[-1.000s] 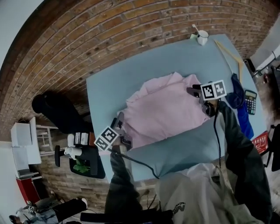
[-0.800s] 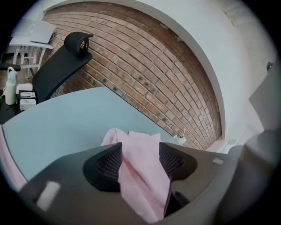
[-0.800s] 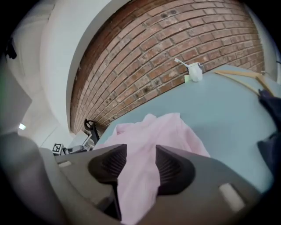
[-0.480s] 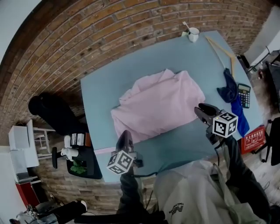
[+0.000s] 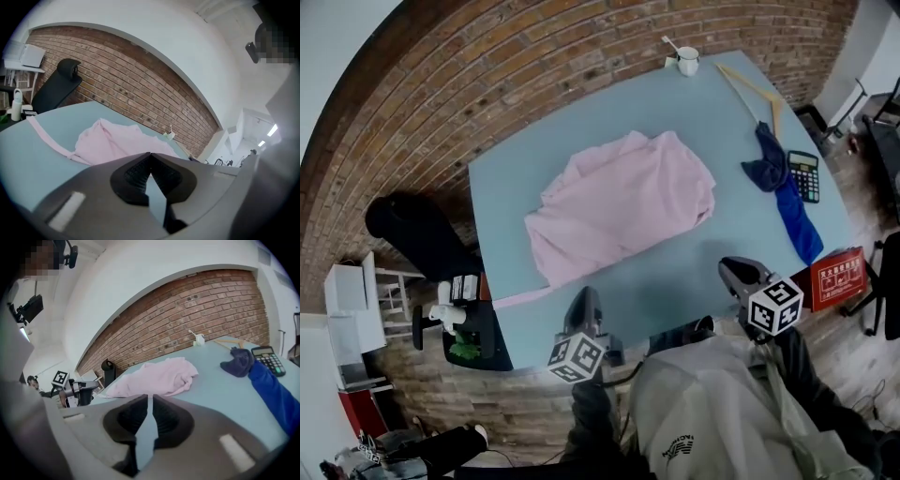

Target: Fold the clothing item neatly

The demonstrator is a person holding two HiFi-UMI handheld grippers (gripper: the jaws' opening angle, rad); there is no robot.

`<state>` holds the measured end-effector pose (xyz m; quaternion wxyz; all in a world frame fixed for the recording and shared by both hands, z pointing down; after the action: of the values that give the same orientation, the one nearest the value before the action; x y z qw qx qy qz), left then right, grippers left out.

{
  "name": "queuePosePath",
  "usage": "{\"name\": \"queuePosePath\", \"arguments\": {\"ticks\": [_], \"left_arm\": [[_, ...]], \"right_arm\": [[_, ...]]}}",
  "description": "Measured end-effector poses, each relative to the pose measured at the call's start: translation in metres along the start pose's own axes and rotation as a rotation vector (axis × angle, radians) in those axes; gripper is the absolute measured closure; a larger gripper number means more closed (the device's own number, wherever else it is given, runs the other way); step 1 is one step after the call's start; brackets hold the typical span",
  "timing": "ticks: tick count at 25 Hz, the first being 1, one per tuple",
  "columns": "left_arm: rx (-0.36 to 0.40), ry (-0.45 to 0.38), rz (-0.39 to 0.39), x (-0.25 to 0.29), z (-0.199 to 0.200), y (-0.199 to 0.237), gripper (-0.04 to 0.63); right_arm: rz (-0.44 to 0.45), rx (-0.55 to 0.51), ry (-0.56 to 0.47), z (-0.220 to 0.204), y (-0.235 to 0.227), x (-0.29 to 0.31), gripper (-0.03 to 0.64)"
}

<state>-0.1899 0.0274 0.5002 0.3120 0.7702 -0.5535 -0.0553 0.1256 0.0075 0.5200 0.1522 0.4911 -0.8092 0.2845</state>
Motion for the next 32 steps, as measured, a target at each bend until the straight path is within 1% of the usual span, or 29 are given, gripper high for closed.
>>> {"name": "queuePosePath", "arguments": {"ticks": [2,3,6,10,15,23,32], "left_arm": [[0.014,0.006,0.000,-0.008,-0.010,-0.010,0.588],[0.016,0.006,0.000,-0.012,-0.015,-0.015,0.588],[0.017,0.005,-0.002,-0.022,-0.030,-0.030,0.588],[0.018,0.023,-0.002,-0.033,-0.051,-0.045,0.588],[0.014,0.036,-0.001,-0.043,-0.070,-0.057,0.588],[0.004,0.027,0.012,-0.053,-0.081,-0.059,0.588],[0.008,0.024,0.014,-0.057,-0.084,-0.064,0.588]], "right_arm": [[-0.012,0.044,-0.012,-0.010,-0.002,-0.012,0.581],[-0.015,0.049,-0.014,-0.015,-0.002,-0.017,0.590],[-0.009,0.009,-0.010,-0.026,0.001,-0.029,0.614],[0.016,-0.035,-0.013,-0.034,0.008,-0.041,0.614],[0.029,-0.061,-0.007,-0.046,0.013,-0.054,0.614],[0.034,-0.108,-0.009,-0.053,0.017,-0.064,0.614],[0.040,-0.131,-0.005,-0.059,0.019,-0.069,0.614]]}}
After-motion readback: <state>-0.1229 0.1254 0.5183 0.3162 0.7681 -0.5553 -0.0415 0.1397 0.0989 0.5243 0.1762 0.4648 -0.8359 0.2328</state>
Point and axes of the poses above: the fingertips, and each gripper's own axes: x forward along the fingers, y to its left, z out of its top, the point moved 1 cm from there along -x, backward along the fingers, and after that the axes turned 11 degrees about -z, right-handed, at the moved point
